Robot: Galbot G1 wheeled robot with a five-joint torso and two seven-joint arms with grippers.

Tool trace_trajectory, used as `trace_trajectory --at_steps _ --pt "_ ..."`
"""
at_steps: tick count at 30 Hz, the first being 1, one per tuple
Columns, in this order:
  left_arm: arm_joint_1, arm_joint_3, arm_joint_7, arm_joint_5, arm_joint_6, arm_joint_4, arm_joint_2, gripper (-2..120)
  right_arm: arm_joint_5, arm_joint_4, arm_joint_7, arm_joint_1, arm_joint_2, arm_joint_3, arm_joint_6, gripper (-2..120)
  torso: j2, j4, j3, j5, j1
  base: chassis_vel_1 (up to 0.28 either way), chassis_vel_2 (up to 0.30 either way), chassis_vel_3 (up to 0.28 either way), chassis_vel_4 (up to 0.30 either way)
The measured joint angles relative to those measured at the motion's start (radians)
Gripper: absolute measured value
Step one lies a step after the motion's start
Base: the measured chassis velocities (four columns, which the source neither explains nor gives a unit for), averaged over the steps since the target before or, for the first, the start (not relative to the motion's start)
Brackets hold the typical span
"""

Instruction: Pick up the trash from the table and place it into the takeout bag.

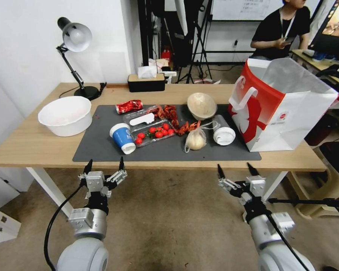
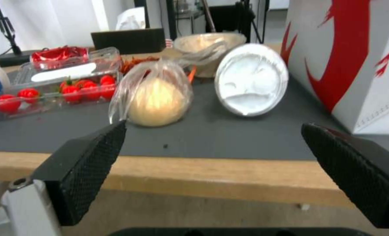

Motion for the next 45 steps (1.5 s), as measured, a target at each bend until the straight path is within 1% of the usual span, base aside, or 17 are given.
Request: trace_trajectory --at_steps 2,3,4,5,45 --pt "0.0 -0.002 0.003 -0.002 -0.001 -0.002 0.002 100 0.009 -0.003 -0.003 0.004 -0.003 -0.001 -0.005 100 0.0 0.0 0.0 0.0003 0.0 0.0 0.0 0.0 0.0" --pt "0.001 -0.005 0.007 -0.005 -0.002 -0.005 0.006 100 0.018 -0.003 -0.004 0.008 -0.01 0.004 -0.013 100 0.0 -0.0009 0.0 0.0004 0.0 0.0 0.0 0.0 0.0" --pt "0.002 -0.007 0.009 -0.006 -0.002 -0.006 0.006 100 0.021 0.006 -0.001 0.01 -0.016 0.016 -0.015 100 0.0 -0.0006 0.0 -0.0007 0.0 0.0 0.0 0.0 0.0" --pt "0.004 -0.007 0.012 -0.006 -0.002 -0.008 0.006 100 0.022 0.009 -0.001 0.008 -0.016 0.019 -0.016 100 0.0 -0.0007 0.0 0.0003 0.0 0.0 0.0 0.0 0.0" --pt "0.014 -0.008 0.03 -0.003 -0.004 -0.01 0.009 100 0.013 0.007 0.005 -0.002 -0.009 0.022 -0.021 100 0.0 -0.0007 0.0 0.0 0.0 0.0 0.0 0.0 0.0"
